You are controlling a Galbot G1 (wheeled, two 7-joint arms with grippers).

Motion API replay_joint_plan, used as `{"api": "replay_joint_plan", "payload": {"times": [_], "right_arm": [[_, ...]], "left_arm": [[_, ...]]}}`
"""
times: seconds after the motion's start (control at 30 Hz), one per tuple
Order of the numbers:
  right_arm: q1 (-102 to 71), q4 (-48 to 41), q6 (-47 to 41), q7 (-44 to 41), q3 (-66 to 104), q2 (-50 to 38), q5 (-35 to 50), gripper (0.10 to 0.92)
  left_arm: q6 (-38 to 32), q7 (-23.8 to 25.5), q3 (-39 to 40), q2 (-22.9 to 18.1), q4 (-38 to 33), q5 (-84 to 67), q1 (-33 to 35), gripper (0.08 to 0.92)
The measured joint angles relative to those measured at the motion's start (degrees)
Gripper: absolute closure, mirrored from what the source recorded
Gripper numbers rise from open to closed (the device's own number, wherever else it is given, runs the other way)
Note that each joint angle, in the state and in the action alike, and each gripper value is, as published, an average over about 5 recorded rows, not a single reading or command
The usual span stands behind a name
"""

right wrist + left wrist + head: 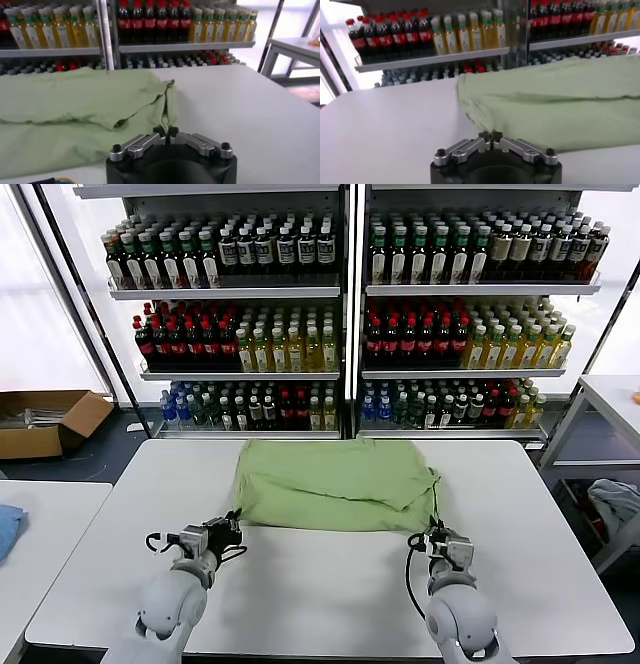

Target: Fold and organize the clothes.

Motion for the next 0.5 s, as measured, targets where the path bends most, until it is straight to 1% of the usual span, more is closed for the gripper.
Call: {"api": "replay_joint_plan", "payload": {"times": [0.23, 0.43, 0.5], "right_arm": [[-9.21, 6.37, 0.05, 1.25, -0.01, -0.26, -2.46, 0.902], [-13.43, 7.95, 0.06, 1.69, -1.03, 0.11, -4.9, 0.902], [-14.65, 8.22, 0.06, 1.85, -1.36, 0.29, -5.61, 0.886]], "left_arm": [[-0.95, 0.4, -3.34, 0.38, -9.88, 0.98, 10.24, 0.915], [-1.4, 0.57, -4.76, -0.03, -13.97, 1.26, 16.93, 0.915], [-1.63, 0.49, -4.92, -0.36, -14.79, 1.41, 18.77, 0.898]]}}
